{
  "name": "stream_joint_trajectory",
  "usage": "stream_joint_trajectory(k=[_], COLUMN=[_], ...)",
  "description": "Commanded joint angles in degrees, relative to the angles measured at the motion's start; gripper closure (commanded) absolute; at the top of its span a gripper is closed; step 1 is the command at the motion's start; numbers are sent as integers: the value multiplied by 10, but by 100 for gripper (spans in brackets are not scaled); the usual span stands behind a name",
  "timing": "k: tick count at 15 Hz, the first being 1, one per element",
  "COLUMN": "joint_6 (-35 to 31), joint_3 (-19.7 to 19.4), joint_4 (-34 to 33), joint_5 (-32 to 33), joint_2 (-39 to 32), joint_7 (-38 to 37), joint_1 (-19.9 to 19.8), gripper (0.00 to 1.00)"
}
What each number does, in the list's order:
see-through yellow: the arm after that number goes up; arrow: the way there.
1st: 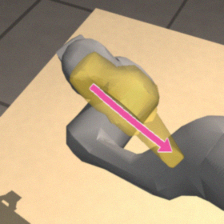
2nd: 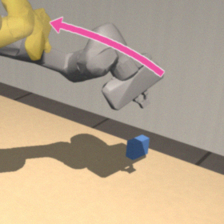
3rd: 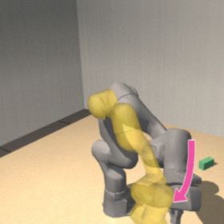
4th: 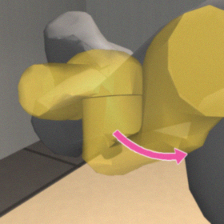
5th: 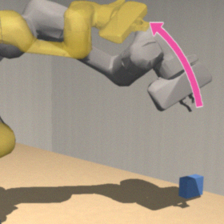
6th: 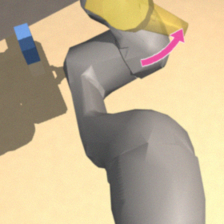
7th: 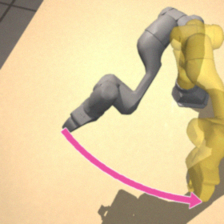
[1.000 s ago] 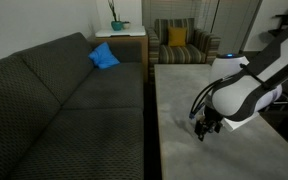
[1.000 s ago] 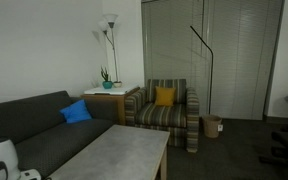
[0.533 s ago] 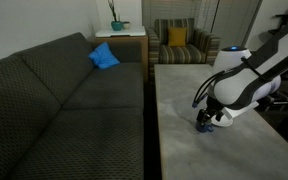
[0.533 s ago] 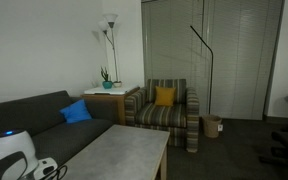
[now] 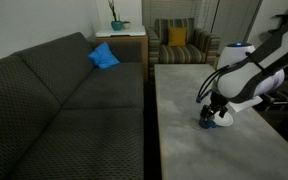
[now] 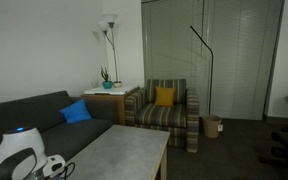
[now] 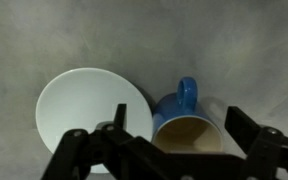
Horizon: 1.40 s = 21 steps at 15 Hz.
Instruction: Put the cup on the plate
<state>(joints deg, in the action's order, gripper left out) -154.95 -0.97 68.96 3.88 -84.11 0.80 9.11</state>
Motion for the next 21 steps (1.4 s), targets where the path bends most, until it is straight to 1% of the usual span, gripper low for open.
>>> stream_joint_trajectory(k=[1,4,5,6,9,11,18,19,20,21], joint_6=[31,40,30,27,13,12,15,12,13,13], joint_3=[23,31,8,5,-26,-37,-40,-31,-30,-29], joint_4=[3,4,2,2,4,6,6,9,8,10], joint_5=[1,-1,3,2,5,5,4,5,4,4], joint_2=[0,-2,-3,-4,-4,-4,-4,-4,-4,-4], joint_7=[9,6,-18,-25,-70,-89,-112,-96,-95,-95], joint_1=[-2,1,15,18,38,44,49,37,35,35], gripper=[0,0,0,0,0,0,0,6,9,22])
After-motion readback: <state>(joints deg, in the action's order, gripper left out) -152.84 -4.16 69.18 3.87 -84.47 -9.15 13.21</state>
